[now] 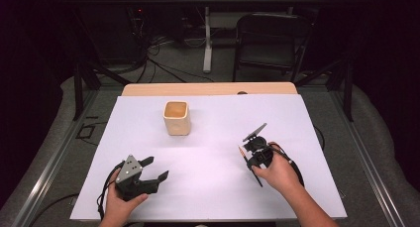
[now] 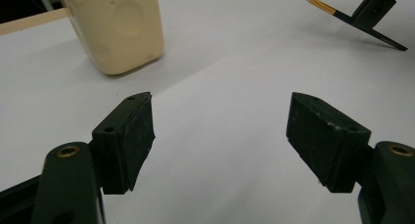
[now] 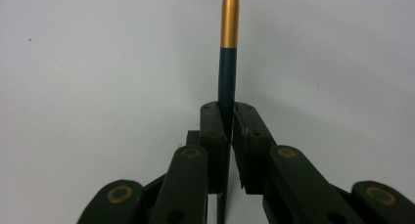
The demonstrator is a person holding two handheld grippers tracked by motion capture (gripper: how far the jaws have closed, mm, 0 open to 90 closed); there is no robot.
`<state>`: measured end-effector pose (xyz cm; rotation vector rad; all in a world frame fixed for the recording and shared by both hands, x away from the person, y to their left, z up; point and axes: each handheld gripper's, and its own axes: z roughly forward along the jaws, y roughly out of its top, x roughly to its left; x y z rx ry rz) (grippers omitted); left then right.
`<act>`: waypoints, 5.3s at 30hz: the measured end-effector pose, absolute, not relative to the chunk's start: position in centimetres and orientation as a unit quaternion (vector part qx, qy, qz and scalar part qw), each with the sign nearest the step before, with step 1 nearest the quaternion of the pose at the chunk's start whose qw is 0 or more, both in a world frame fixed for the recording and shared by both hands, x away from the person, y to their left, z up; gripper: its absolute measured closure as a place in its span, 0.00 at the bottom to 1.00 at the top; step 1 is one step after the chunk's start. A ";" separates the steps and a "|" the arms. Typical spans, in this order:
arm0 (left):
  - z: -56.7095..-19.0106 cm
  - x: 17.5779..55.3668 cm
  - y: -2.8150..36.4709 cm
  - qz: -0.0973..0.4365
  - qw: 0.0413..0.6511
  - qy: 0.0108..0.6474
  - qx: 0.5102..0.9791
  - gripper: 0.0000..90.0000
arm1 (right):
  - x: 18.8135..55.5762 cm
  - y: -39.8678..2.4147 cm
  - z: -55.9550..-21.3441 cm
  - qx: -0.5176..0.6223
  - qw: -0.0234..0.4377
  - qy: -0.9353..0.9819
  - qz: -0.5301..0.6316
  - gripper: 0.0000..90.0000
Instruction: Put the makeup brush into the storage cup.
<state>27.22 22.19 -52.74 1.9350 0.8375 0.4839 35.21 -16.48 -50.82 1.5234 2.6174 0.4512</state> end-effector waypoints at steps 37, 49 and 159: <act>-53.0 27.4 22.0 0.200 0.460 0.341 0.795 0.28 | 32.9 -17.7 -51.5 0.473 0.077 0.844 0.240 0.93; -53.1 27.4 21.8 0.200 0.458 0.342 0.796 0.29 | 32.3 -18.4 -50.7 0.471 0.080 0.837 0.266 0.93; -53.2 27.5 21.5 0.185 0.474 0.331 0.794 0.31 | 29.0 -15.3 -49.4 0.329 0.137 0.787 0.504 0.93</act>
